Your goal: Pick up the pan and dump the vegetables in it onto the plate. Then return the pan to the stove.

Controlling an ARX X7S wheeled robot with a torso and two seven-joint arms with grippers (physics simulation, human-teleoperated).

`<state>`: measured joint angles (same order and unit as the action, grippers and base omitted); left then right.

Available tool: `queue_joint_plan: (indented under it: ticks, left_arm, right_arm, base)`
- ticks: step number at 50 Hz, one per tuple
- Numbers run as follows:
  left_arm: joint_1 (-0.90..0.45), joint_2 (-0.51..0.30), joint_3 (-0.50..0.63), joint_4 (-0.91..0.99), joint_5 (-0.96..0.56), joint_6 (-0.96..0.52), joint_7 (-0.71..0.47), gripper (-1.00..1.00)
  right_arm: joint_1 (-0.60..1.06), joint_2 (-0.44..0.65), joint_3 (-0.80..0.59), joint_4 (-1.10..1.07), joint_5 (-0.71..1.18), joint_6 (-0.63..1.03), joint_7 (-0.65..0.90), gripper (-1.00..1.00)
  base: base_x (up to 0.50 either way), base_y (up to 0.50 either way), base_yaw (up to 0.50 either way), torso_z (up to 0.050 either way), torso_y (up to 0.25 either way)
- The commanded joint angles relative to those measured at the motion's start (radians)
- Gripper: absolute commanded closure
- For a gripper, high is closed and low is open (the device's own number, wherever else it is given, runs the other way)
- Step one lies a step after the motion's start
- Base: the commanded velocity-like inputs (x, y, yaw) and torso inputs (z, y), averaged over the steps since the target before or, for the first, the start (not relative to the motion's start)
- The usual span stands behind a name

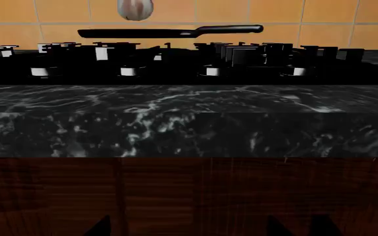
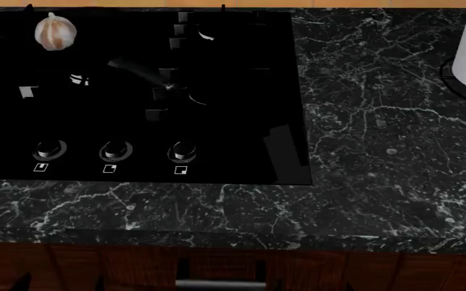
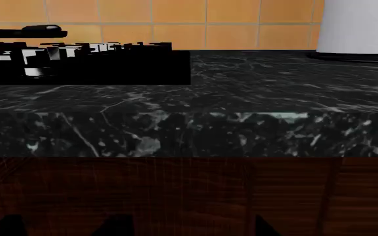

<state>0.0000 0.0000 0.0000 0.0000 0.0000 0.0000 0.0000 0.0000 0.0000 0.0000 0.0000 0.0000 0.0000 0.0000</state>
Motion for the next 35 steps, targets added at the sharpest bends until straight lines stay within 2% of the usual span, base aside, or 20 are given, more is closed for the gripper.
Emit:
queue_joint_plan:
  ticks: [1, 17, 21, 35]
  left_arm:
    - [0.0, -0.01, 0.011, 0.0, -0.01, 0.0, -0.011, -1.0]
    - [0.015, -0.053, 0.05, 0.022, -0.044, 0.004, -0.081, -1.0]
    - [0.006, -0.061, 0.067, 0.015, -0.011, -0.038, -0.114, -1.0]
    - [0.032, -0.093, 0.091, 0.105, -0.033, -0.03, -0.117, -1.0]
  right_arm:
    - [0.0, 0.009, -0.013, 0.0, 0.009, 0.0, 0.013, -1.0]
    - [-0.017, 0.052, -0.065, -0.031, 0.053, -0.005, 0.063, -1.0]
    - [-0.018, 0.058, -0.075, -0.037, 0.059, -0.003, 0.071, -1.0]
    - [-0.021, 0.085, -0.094, -0.087, 0.083, 0.029, 0.09, -1.0]
  base:
    - [0.0, 0.0, 0.0, 0.0, 0.0]
    - [0.0, 0.0, 0.0, 0.0, 0.0]
    - [0.0, 0.0, 0.0, 0.0, 0.0]
    - [0.0, 0.0, 0.0, 0.003, 0.011]
